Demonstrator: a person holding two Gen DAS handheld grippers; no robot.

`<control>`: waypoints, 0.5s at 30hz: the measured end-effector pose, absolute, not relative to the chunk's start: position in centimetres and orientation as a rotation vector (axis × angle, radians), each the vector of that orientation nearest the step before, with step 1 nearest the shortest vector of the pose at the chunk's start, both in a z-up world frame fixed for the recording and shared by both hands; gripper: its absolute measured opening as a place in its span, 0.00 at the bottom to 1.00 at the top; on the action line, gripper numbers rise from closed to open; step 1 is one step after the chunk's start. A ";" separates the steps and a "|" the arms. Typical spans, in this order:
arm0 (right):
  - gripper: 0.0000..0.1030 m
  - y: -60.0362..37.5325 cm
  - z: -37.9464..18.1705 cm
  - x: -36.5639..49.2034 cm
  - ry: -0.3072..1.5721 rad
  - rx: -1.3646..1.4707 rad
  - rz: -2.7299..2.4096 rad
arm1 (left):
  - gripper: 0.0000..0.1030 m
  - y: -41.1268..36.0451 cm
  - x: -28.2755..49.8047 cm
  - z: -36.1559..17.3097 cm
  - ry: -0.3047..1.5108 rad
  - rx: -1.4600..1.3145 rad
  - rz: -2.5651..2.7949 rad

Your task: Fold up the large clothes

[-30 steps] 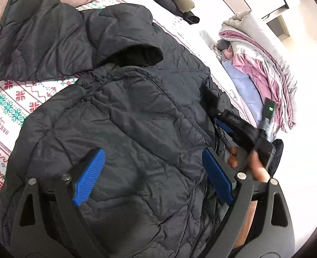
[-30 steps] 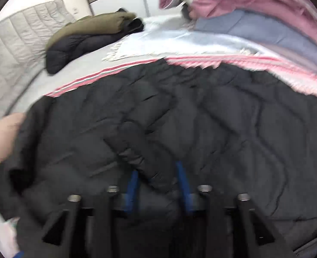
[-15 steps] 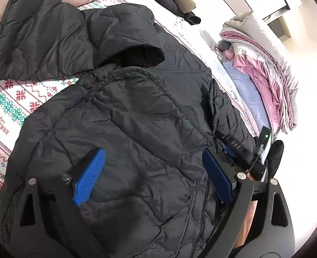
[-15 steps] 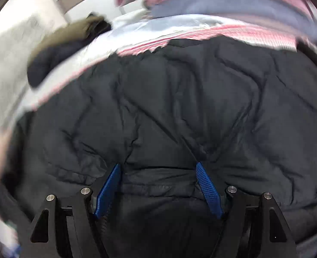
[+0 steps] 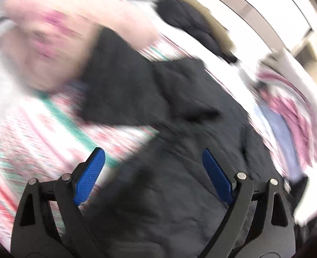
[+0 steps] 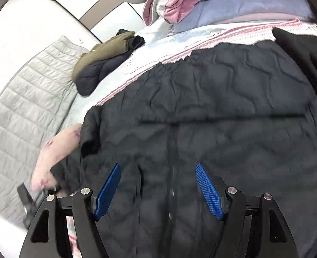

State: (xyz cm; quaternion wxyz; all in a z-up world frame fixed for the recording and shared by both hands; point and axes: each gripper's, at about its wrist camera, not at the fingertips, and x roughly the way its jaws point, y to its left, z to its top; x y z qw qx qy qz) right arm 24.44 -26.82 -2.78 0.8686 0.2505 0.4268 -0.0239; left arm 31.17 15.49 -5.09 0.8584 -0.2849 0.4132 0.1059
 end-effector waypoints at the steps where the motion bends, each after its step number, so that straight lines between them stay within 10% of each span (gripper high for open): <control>1: 0.72 -26.9 -3.5 23.4 0.887 0.529 -0.051 | 0.89 16.5 30.8 -4.8 0.846 -0.592 0.283; 14: 0.72 -29.3 -8.4 23.2 0.951 0.549 -0.105 | 0.89 20.7 35.7 -10.5 0.913 -0.581 0.478; 15: 0.72 -29.2 -8.4 23.2 0.954 0.541 -0.104 | 0.77 20.7 35.9 -10.9 0.909 -0.581 0.478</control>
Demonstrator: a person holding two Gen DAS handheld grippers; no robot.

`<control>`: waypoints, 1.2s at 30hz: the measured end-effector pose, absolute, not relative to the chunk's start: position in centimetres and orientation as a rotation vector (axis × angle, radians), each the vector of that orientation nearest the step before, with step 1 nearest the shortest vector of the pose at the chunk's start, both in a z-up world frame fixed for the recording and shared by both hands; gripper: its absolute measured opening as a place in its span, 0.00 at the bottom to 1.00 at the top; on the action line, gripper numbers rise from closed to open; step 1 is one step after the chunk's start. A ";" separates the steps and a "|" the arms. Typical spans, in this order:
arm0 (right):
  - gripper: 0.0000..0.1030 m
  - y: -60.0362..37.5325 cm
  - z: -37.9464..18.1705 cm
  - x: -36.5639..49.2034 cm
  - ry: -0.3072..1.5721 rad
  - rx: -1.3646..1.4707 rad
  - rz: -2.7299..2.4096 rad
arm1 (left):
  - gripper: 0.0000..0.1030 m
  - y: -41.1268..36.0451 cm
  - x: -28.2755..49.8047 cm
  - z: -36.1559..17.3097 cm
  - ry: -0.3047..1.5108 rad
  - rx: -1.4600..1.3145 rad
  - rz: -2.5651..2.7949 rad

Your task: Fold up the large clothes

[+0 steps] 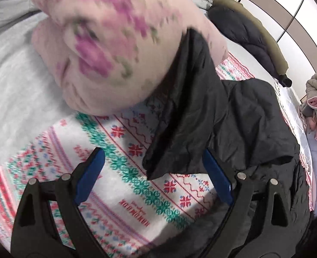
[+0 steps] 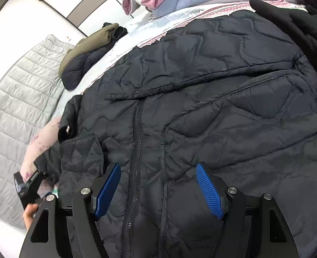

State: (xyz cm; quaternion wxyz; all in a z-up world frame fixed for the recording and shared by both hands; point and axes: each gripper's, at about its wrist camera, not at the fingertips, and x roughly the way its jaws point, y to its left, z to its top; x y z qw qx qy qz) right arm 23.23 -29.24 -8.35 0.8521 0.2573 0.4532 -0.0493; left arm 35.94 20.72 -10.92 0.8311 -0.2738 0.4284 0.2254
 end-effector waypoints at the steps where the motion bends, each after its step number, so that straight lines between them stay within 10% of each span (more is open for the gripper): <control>1: 0.72 -29.3 -8.3 23.2 0.953 0.542 -0.099 | 0.65 20.7 36.1 -11.1 0.907 -0.576 0.483; 3: 0.72 -29.5 -8.2 23.1 0.947 0.558 -0.098 | 0.07 20.6 36.4 -11.5 0.932 -0.573 0.483; 22: 0.72 -37.9 -6.6 19.9 0.795 0.824 -0.198 | 0.06 3.3 34.7 11.6 0.409 -0.243 0.030; 36: 0.72 -41.5 -5.8 18.0 0.737 0.869 -0.266 | 0.22 -15.4 39.8 0.6 0.788 -0.262 -0.457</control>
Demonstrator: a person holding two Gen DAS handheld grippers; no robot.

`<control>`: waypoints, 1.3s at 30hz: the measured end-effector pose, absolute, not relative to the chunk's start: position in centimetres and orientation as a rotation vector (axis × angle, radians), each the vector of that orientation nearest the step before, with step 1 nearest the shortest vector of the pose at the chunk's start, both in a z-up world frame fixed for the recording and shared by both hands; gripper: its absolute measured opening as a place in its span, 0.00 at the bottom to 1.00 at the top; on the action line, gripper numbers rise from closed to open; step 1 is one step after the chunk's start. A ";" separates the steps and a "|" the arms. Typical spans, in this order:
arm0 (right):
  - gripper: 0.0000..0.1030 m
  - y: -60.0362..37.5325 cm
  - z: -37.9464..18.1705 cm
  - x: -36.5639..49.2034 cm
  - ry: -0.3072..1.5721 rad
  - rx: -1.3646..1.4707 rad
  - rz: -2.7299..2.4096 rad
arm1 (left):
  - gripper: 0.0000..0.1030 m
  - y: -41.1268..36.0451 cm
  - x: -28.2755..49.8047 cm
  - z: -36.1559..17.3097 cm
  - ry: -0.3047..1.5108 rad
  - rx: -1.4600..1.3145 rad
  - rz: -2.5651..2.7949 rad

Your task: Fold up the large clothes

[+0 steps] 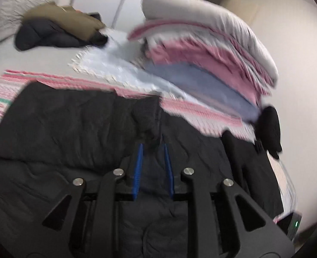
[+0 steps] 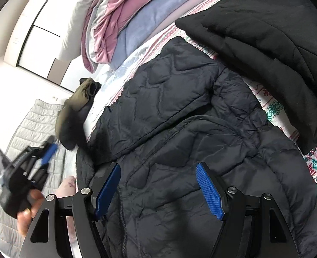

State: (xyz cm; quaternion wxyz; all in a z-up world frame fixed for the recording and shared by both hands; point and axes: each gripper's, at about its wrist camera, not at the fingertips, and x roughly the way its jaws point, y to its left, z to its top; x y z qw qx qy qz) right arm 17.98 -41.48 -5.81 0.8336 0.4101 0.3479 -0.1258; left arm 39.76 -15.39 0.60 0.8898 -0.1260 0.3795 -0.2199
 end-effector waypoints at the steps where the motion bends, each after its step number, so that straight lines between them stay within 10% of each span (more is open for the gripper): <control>1: 0.72 -41.7 -5.9 18.0 0.740 0.877 -0.272 | 0.23 -15.3 38.9 0.4 0.771 -0.226 -0.459; 14: 0.72 -41.5 -6.3 18.6 0.750 0.866 -0.266 | 0.48 3.0 31.5 -1.5 0.881 -0.383 -0.107; 39: 0.71 -36.0 -10.1 42.6 0.901 0.790 -0.224 | 0.49 11.2 32.3 -9.1 1.052 -0.612 -0.036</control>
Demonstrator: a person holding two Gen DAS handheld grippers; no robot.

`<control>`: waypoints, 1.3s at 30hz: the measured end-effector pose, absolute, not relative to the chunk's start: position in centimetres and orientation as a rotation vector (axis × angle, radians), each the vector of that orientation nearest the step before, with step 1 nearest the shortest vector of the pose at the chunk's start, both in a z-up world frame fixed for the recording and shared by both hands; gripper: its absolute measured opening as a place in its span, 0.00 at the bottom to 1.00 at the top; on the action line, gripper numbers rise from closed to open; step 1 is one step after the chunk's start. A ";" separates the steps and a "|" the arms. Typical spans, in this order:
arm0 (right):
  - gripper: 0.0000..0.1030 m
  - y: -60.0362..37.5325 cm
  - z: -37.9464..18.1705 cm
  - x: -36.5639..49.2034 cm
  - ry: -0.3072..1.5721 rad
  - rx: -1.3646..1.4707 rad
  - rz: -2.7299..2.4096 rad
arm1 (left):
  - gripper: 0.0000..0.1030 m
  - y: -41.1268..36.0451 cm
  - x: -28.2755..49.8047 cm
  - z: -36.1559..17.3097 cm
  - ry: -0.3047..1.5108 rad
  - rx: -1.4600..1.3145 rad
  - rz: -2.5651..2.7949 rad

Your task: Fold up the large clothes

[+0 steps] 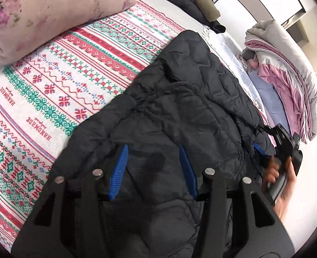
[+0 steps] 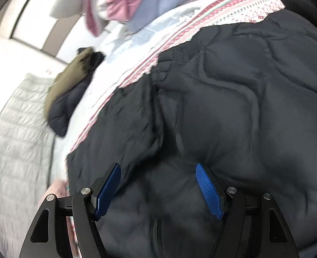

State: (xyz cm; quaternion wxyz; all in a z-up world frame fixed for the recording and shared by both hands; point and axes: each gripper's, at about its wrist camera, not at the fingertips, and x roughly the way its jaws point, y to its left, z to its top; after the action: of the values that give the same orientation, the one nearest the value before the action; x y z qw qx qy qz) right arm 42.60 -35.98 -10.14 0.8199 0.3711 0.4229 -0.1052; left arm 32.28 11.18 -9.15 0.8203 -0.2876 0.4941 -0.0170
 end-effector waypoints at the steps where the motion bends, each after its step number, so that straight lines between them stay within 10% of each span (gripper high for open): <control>1: 0.70 -36.3 -10.4 43.1 0.889 0.808 -0.238 | 0.49 11.3 32.3 -9.1 1.053 -0.625 -0.039; 5: 0.07 -36.2 -9.7 45.3 0.928 0.791 -0.216 | 0.49 11.3 32.4 -9.4 1.067 -0.635 -0.045; 10: 0.05 -32.6 -4.6 42.7 0.813 0.628 -0.145 | 0.49 11.5 32.6 -10.0 1.095 -0.660 -0.037; 25: 0.07 -32.5 -11.6 39.4 0.994 0.507 -0.308 | 0.49 11.5 32.7 -10.3 1.109 -0.663 -0.046; 39: 0.61 -34.9 -3.6 17.9 0.784 0.607 -0.322 | 0.50 11.5 31.7 -9.7 1.088 -0.640 -0.031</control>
State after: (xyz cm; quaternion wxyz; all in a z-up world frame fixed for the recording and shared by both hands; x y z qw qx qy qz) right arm 17.86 -34.89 -3.58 0.8672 0.2899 0.3745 -0.1538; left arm 31.71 11.51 -9.68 0.8073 -0.2991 0.5085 -0.0143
